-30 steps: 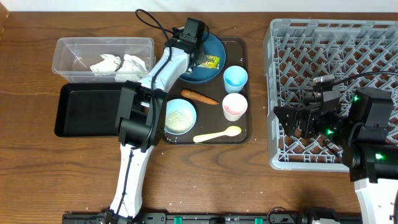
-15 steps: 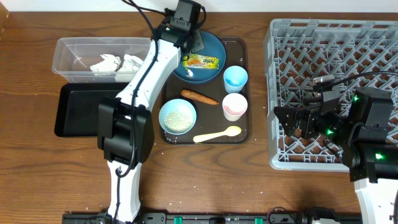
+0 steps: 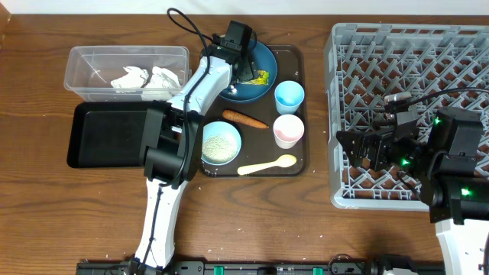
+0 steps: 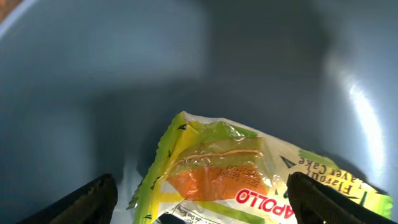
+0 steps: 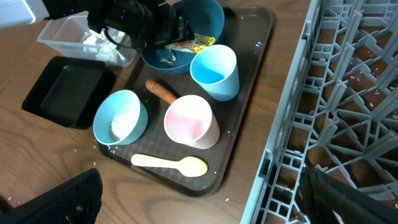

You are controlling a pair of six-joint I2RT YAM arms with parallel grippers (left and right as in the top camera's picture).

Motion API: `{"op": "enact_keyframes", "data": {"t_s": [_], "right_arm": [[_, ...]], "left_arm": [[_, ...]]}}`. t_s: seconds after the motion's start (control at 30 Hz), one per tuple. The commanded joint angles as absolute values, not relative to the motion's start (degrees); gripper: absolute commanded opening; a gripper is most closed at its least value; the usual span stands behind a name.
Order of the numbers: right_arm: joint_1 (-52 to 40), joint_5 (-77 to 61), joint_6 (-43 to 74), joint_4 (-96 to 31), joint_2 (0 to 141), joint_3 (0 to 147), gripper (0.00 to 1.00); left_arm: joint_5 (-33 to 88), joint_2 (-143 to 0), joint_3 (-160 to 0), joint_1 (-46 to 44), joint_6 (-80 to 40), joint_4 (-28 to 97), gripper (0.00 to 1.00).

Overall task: Sort waste into correct bins and load items into the dishwasher rack
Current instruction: 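Return the left gripper to the blue plate and grasp the snack wrapper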

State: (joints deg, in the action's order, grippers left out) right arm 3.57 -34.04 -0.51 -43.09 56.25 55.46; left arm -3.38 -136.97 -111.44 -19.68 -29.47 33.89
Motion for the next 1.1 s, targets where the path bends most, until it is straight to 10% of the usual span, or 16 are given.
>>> {"op": "enact_keyframes", "data": {"t_s": [0.0, 0.73, 1.07], "right_arm": [[3.7, -34.5, -0.9, -43.2, 56.2, 56.7, 0.99], [3.7, -34.5, -0.9, -43.3, 56.2, 56.7, 0.99], [3.7, -34.5, -0.9, -43.4, 56.2, 56.7, 0.99]], "left_arm": [[-4.1, -137.4, -111.5, -19.9, -26.4, 33.1, 0.91], [-4.0, -141.0, -111.5, -19.9, -17.6, 30.7, 1.00], [-4.0, -141.7, -111.2, -19.9, -17.6, 30.3, 0.33]]}}
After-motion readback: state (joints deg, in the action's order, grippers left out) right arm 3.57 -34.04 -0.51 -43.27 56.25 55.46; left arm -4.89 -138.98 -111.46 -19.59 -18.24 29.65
